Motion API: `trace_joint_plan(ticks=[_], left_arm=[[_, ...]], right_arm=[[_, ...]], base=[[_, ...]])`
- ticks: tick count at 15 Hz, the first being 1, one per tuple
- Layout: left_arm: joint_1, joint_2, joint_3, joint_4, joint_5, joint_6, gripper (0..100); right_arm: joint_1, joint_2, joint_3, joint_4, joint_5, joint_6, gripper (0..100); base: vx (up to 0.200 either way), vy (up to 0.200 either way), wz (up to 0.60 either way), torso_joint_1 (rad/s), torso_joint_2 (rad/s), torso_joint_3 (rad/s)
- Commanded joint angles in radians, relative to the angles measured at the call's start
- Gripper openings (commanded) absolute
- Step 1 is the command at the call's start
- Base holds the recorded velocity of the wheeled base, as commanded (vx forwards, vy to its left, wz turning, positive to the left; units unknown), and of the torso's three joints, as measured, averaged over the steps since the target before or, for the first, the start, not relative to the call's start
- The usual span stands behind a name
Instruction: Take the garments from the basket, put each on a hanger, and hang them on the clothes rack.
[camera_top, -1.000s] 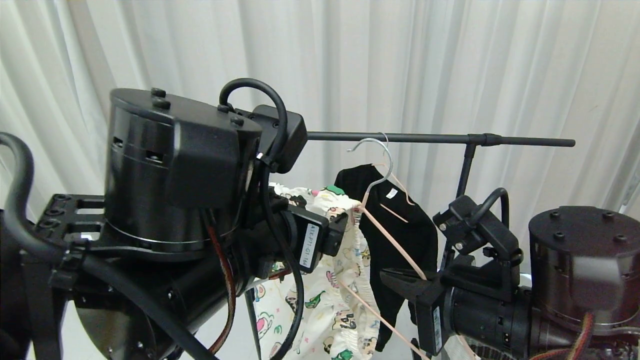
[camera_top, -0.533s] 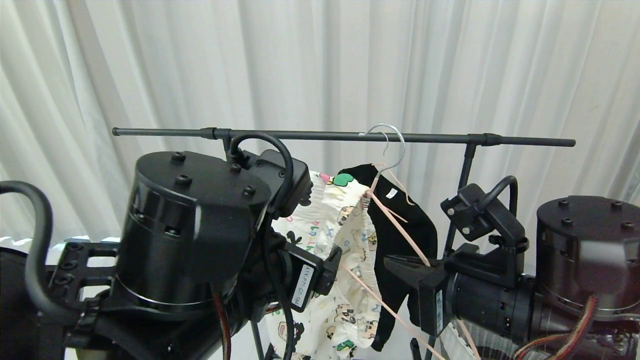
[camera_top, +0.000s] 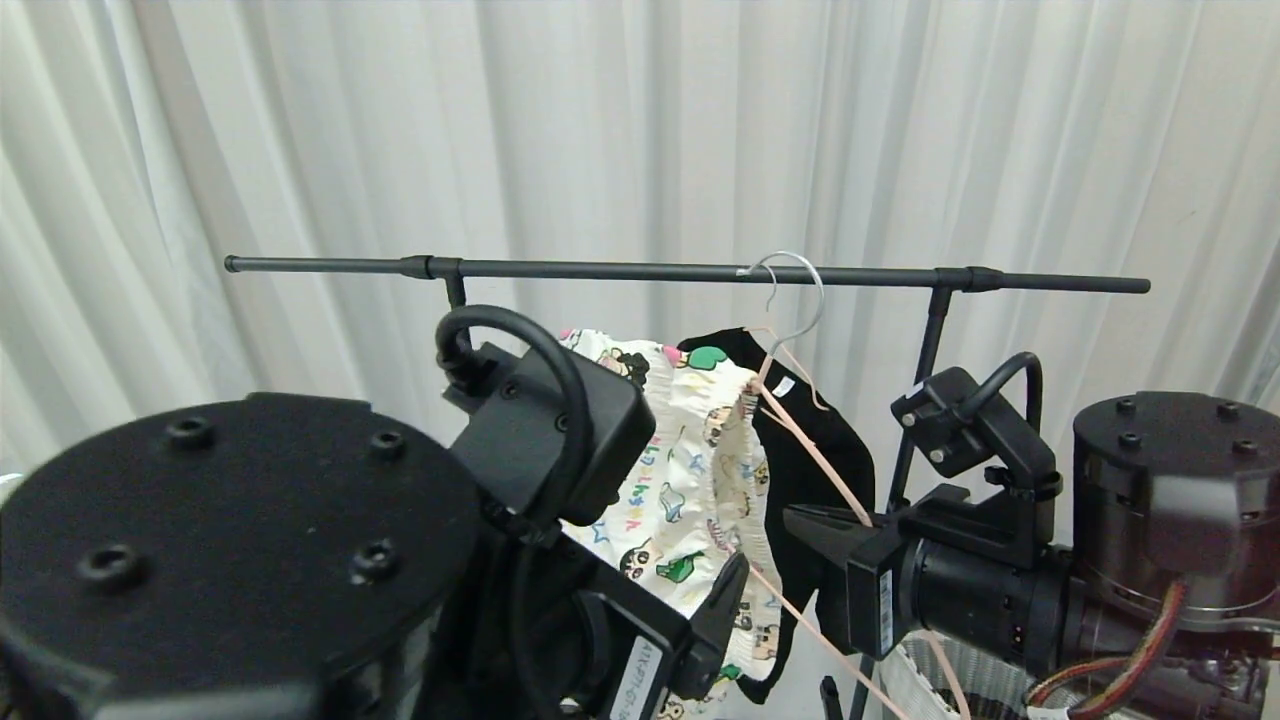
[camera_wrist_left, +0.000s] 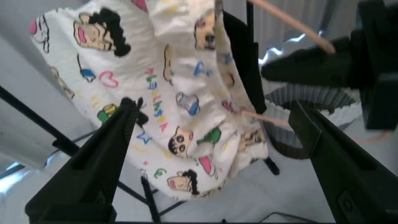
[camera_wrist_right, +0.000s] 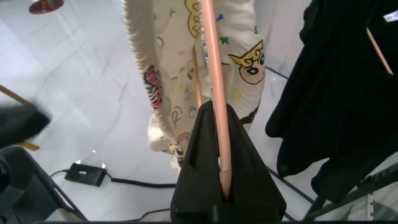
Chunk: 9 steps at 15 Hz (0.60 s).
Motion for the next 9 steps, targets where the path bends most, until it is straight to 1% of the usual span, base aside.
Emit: trace_joint_plan(ticks=[1, 2, 4, 5, 6, 7, 8, 9], left_arm=[[0.033, -0.085, 0.054, -0.001, -0.002, 0.002, 100], [0.051, -0.113, 0.068, -0.001, -0.010, 0.002, 100], [0.087, -0.195, 0.129, -0.001, -0.062, 0.002, 100], [0.088, -0.211, 0.149, -0.001, -0.065, 0.003, 100], [0.085, -0.258, 0.218, -0.001, -0.067, 0.017, 100], [0.074, -0.281, 0.257, -0.001, -0.071, 0.043, 100], [0.056, -0.297, 0.283, -0.002, -0.085, 0.072, 100], [0.036, -0.301, 0.307, -0.011, -0.116, 0.098, 100]], right_arm=[[-0.005, -0.027, 0.046, 0.000, 0.001, -0.006, 0], [-0.005, -0.046, 0.086, 0.000, 0.003, -0.014, 0], [-0.004, -0.127, 0.234, -0.001, 0.017, -0.063, 0], [-0.004, -0.144, 0.267, -0.001, 0.024, -0.074, 0], [-0.004, -0.221, 0.346, -0.001, 0.080, -0.105, 0], [-0.002, -0.264, 0.386, -0.001, 0.116, -0.117, 0], [-0.001, -0.299, 0.418, -0.001, 0.141, -0.149, 0], [0.002, -0.326, 0.444, 0.000, 0.164, -0.200, 0]], base=[[0.000, 0.000, 0.00, 0.000, 0.00, 0.000], [0.000, 0.000, 0.00, 0.000, 0.00, 0.000], [0.000, 0.000, 0.00, 0.000, 0.00, 0.000], [0.000, 0.000, 0.00, 0.000, 0.00, 0.000], [0.000, 0.000, 0.00, 0.000, 0.00, 0.000], [0.000, 0.000, 0.00, 0.000, 0.00, 0.000], [0.000, 0.000, 0.00, 0.000, 0.00, 0.000], [0.000, 0.000, 0.00, 0.000, 0.00, 0.000]])
